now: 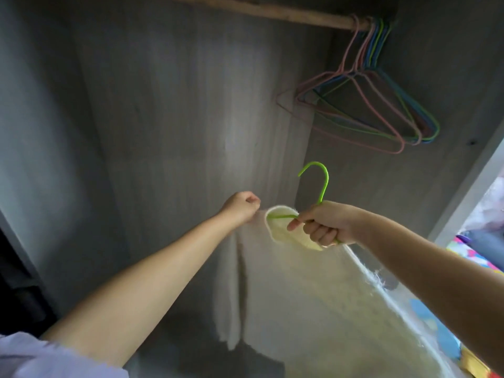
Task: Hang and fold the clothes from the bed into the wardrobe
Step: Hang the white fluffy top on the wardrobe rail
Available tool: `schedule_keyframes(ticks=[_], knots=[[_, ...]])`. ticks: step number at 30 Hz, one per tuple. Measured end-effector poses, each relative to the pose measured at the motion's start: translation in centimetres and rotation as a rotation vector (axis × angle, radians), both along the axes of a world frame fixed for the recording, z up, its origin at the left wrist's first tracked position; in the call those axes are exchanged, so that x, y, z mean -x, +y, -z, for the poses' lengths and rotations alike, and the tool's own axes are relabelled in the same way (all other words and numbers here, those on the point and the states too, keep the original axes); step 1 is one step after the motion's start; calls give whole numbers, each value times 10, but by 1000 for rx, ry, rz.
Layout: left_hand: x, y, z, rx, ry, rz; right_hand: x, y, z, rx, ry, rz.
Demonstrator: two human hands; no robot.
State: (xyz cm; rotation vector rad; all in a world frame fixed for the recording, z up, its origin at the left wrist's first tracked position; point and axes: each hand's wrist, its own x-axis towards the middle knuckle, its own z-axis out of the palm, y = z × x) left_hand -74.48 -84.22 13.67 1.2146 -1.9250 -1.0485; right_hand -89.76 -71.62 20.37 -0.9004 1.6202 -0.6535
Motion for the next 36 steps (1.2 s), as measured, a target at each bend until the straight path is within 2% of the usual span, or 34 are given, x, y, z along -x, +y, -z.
schedule_keyframes(ticks=[2, 6, 10, 12, 17, 21, 24, 27, 34, 36], knots=[[2, 12, -6, 81, -15, 32, 1, -9, 0, -14, -14, 51], [4, 61, -15, 190, 38, 287, -6, -31, -7, 85, -172, 185], [7, 101, -28, 123, -24, 303, -21, -59, -18, 226, -417, 288], [-1, 103, -40, 62, -37, 282, -32, -73, -25, 269, -432, 278], [-33, 98, -54, 194, -322, 59, -76, -104, -47, 343, -237, 89], [-74, 91, -68, 242, -217, -189, -116, -120, -66, 501, -73, -80], [-111, 75, -84, 330, -10, -408, -150, -132, -82, 730, 224, -182], [-135, 59, -106, 395, 33, -452, -189, -141, -97, 867, 538, -252], [-183, 11, -169, 457, -16, -544, -254, -189, -157, 944, 577, -318], [-198, -6, -189, 498, -55, -598, -272, -202, -178, 992, 532, -320]])
